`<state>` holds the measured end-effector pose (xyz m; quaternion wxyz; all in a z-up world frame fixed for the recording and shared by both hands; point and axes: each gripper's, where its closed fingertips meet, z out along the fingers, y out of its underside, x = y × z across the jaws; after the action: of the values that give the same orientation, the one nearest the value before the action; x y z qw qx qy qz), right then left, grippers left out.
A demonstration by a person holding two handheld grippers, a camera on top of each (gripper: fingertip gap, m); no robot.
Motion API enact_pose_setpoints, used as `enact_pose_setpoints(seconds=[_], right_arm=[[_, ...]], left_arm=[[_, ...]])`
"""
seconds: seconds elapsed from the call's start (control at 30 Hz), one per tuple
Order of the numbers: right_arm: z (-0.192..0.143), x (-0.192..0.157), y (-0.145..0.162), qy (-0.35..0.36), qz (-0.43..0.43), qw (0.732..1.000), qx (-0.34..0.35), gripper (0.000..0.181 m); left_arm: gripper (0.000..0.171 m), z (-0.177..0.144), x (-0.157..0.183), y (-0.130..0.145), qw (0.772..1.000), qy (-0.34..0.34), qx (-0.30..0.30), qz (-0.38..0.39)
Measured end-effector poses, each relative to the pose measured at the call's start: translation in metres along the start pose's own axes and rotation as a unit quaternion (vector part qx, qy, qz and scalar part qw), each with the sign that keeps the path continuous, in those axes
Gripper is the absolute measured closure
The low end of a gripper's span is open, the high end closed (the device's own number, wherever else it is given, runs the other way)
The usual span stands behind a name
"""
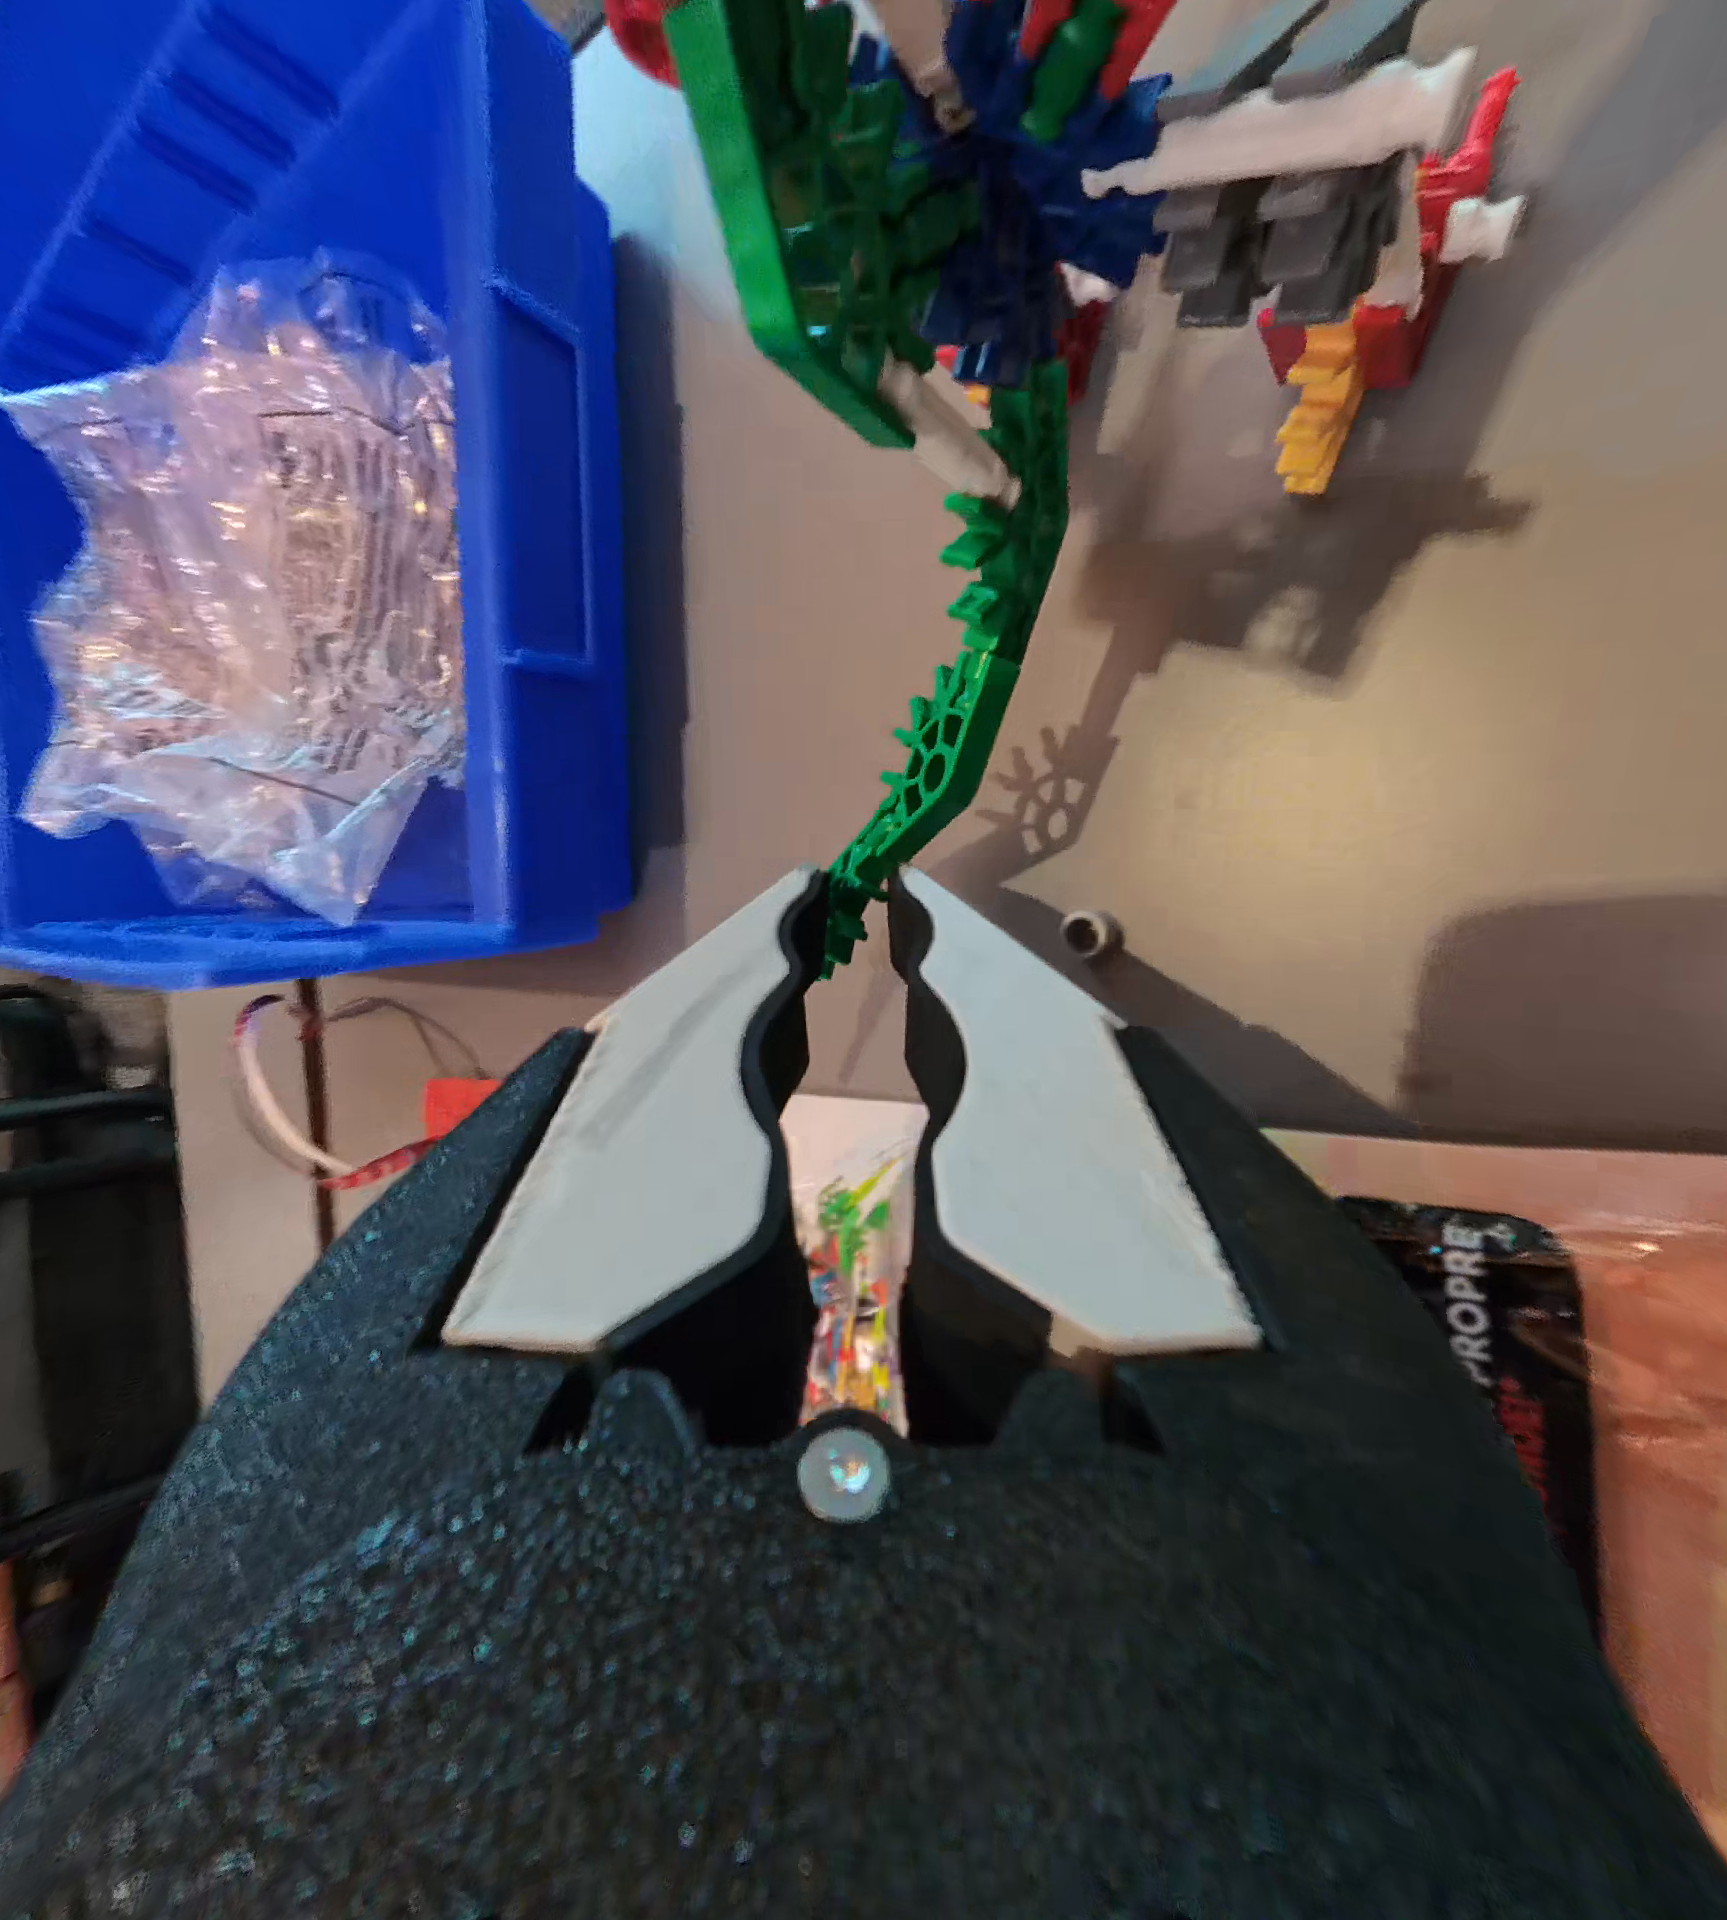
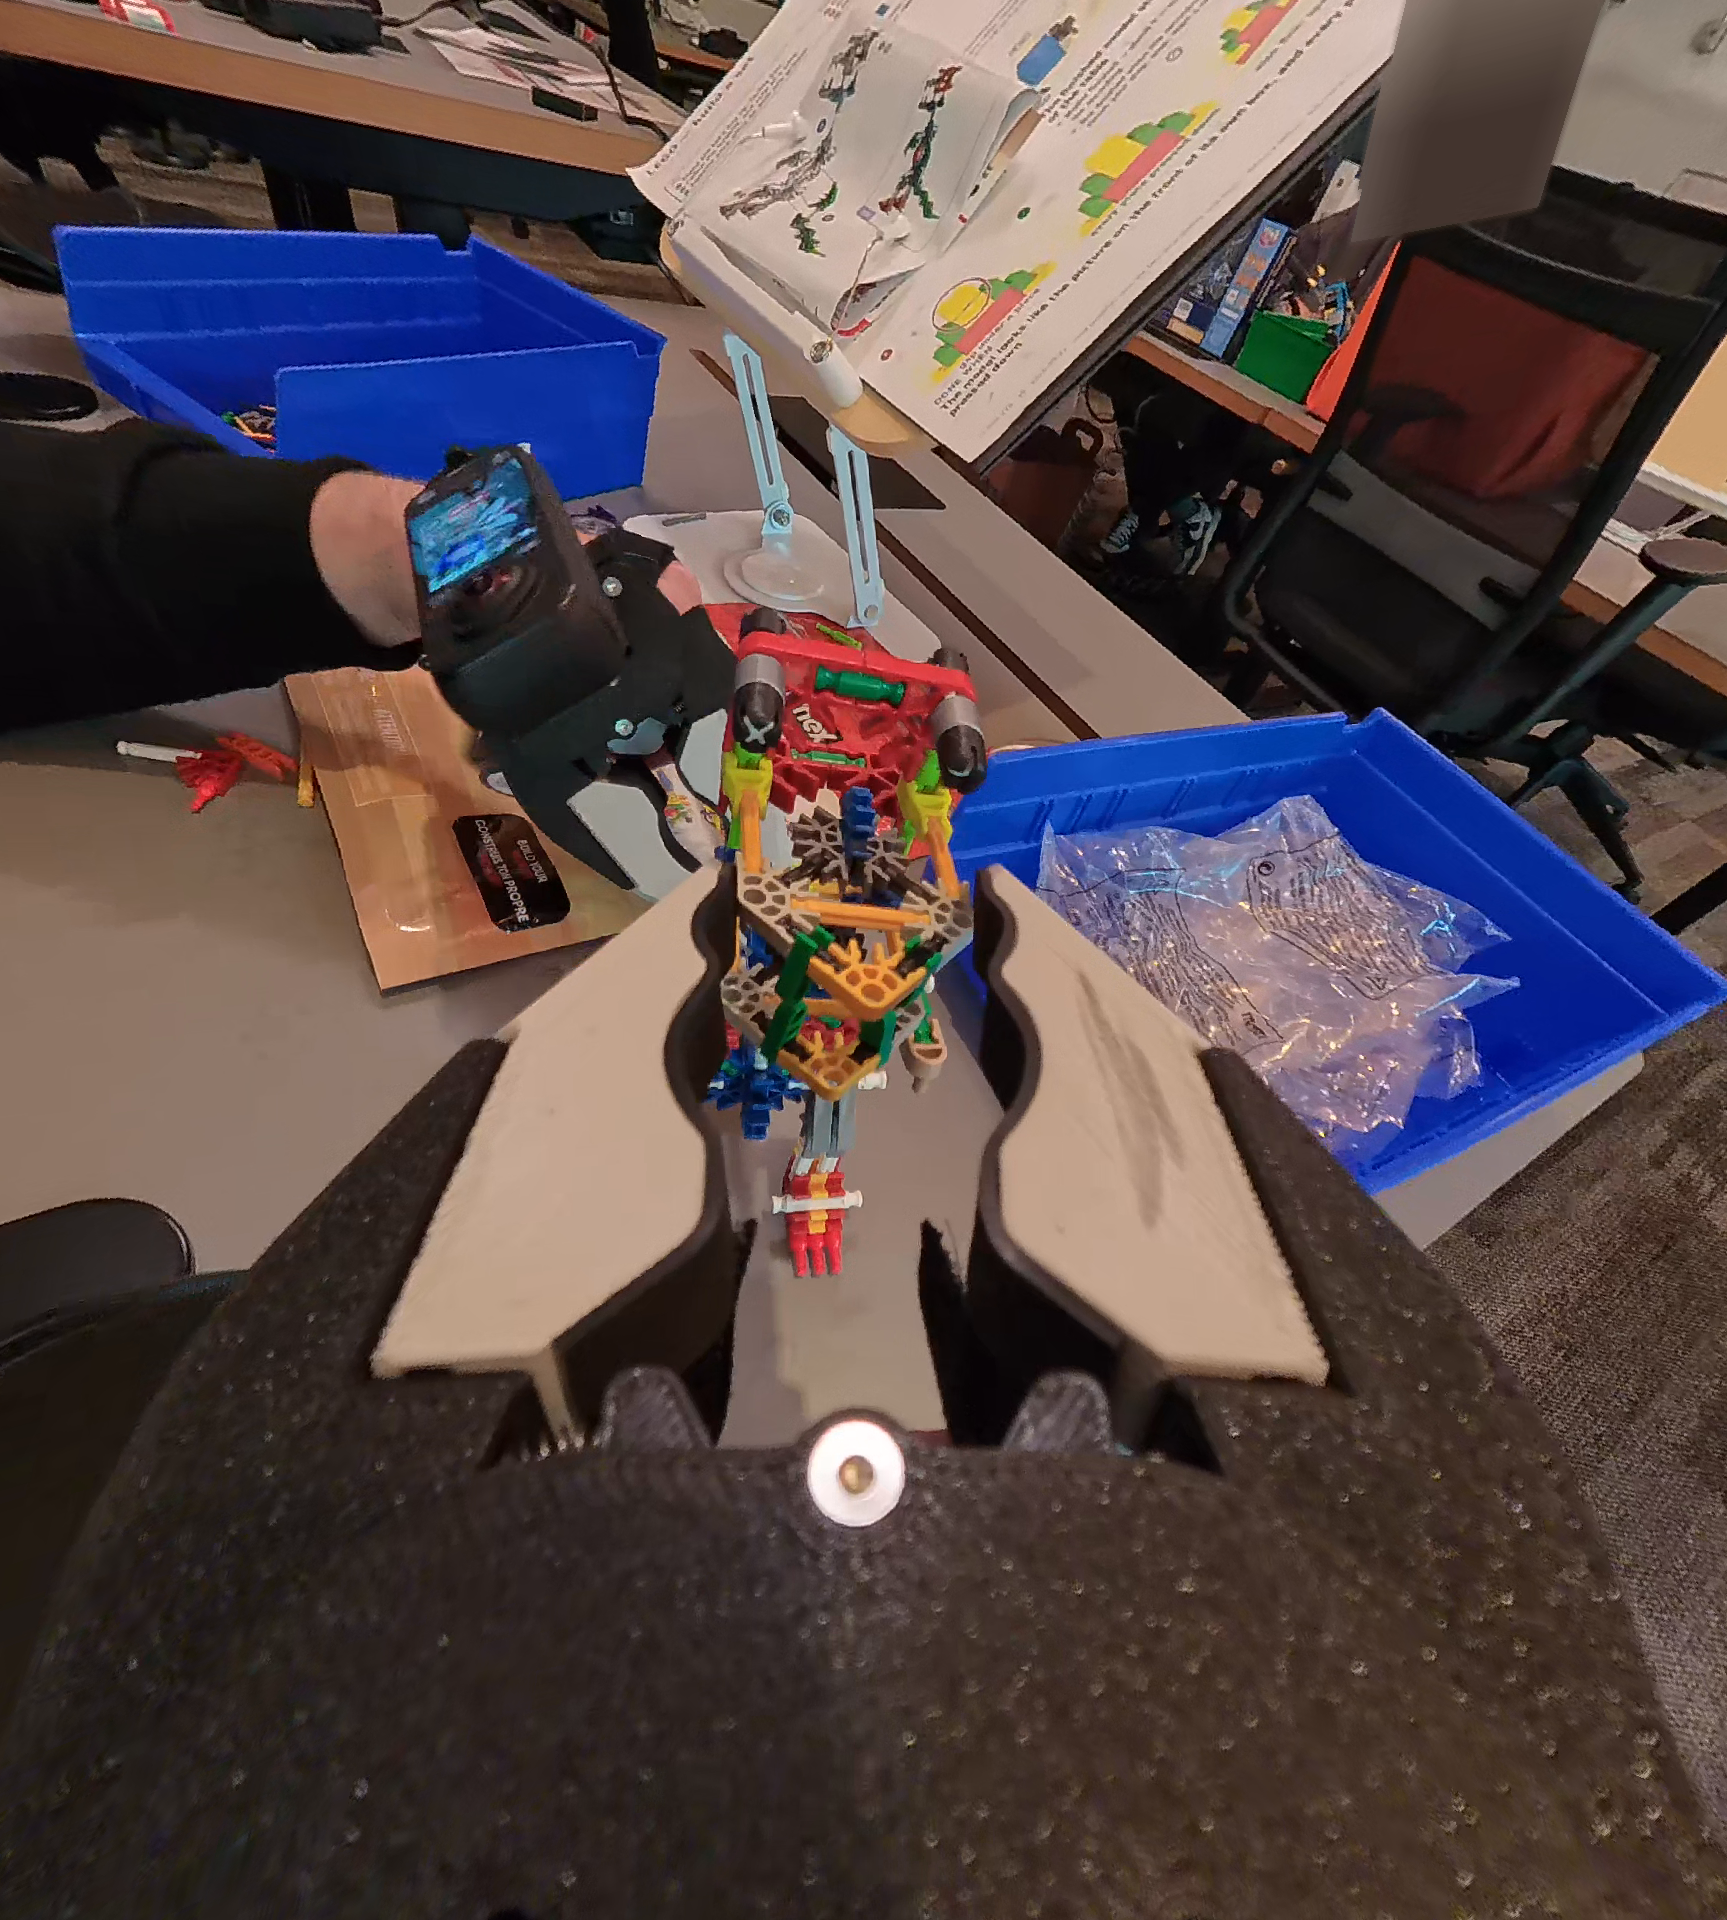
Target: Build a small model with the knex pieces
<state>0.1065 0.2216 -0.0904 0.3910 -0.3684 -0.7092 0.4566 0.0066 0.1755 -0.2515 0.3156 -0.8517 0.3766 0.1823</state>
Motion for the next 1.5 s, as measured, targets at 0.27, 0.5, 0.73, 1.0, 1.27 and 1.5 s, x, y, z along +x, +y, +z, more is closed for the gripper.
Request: enact_pose_setpoints(seconds=[0.27,0.5,0.73,1.0,1.27,1.5], right_arm=[[-0.014,0.004,0.007,0.006,-0.005,1.0,-0.002,0.14],[-0.017,0.004,0.012,0.01,-0.004,1.0,-0.002,0.139],[-0.018,0.002,0.012,0.01,-0.003,1.0,0.0,0.139],[-0.019,0.003,0.011,0.011,0.002,1.0,0.005,0.139],[-0.02,0.004,0.016,0.012,0.009,1.0,0.001,0.138],[-0.022,0.006,0.011,0.016,0.016,1.0,0.012,0.138]], left_arm=[[0.165,0.005,0.022,-0.015,0.985,0.143,0.001,-0.1],[0.165,0.006,0.031,-0.02,0.945,0.257,0.007,-0.202],[0.161,0.01,0.026,-0.022,0.935,0.259,0.034,-0.24],[0.154,0.005,0.023,-0.025,0.947,0.229,0.046,-0.222],[0.16,0.014,0.032,-0.025,0.95,0.231,0.038,-0.204],[0.162,0.015,0.036,-0.027,0.949,0.245,0.033,-0.195]])
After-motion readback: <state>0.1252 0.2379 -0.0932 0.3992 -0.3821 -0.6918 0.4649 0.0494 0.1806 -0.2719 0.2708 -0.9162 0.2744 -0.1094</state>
